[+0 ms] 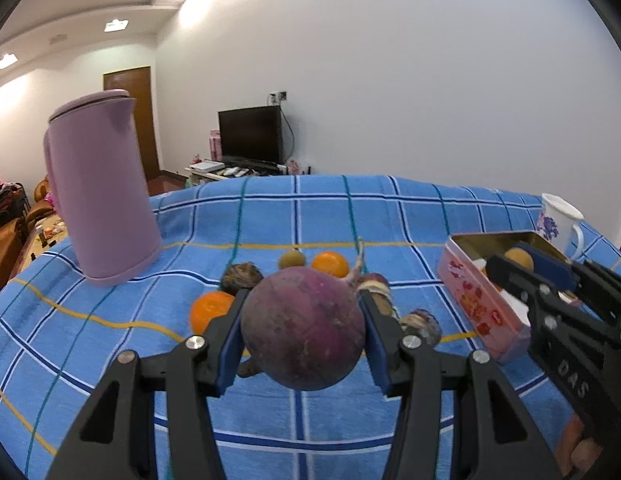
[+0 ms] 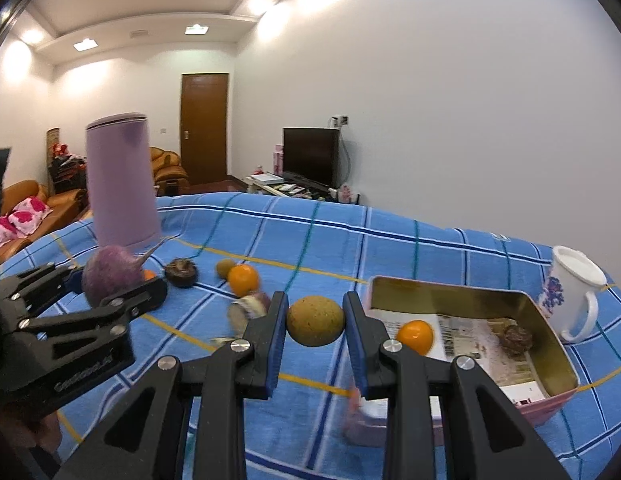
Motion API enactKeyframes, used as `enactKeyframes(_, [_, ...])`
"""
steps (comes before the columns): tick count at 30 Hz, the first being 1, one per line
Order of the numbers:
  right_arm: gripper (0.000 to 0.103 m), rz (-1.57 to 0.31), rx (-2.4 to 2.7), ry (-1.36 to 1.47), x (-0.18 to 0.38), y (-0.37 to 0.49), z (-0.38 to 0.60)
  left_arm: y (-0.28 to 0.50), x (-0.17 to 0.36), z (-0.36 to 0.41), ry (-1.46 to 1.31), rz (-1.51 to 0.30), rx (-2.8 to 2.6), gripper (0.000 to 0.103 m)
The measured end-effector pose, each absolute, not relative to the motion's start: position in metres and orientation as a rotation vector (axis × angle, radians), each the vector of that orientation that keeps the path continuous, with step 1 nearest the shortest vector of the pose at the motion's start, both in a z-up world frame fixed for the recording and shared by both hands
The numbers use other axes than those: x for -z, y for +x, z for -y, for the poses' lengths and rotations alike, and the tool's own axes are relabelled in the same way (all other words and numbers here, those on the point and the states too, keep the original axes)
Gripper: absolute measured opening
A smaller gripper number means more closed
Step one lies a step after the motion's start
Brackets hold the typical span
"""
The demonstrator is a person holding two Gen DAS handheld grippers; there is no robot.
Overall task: Organize fruits
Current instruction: 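Carry the kiwi and the purple turnip over the pink tin with both tools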
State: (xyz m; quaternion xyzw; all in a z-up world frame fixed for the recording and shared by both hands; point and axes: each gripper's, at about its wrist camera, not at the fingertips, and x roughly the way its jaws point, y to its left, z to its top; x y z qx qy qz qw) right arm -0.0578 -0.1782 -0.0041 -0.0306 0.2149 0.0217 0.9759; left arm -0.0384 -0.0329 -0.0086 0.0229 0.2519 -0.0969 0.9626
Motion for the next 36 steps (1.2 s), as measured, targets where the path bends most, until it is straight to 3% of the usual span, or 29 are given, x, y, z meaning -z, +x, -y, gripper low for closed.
enactKeyframes(7, [0.030, -0.447, 0.001, -0.071, 0.005, -0.055, 0.196, -0.034, 0.015, 0.059, 0.080, -0.579, 0.270, 0.054])
enactKeyframes(36, [0.030, -0.475, 0.243, -0.042, 0.001, -0.069, 0.318, -0.034, 0.009, 0.179, 0.123, -0.555, 0.428, 0.054])
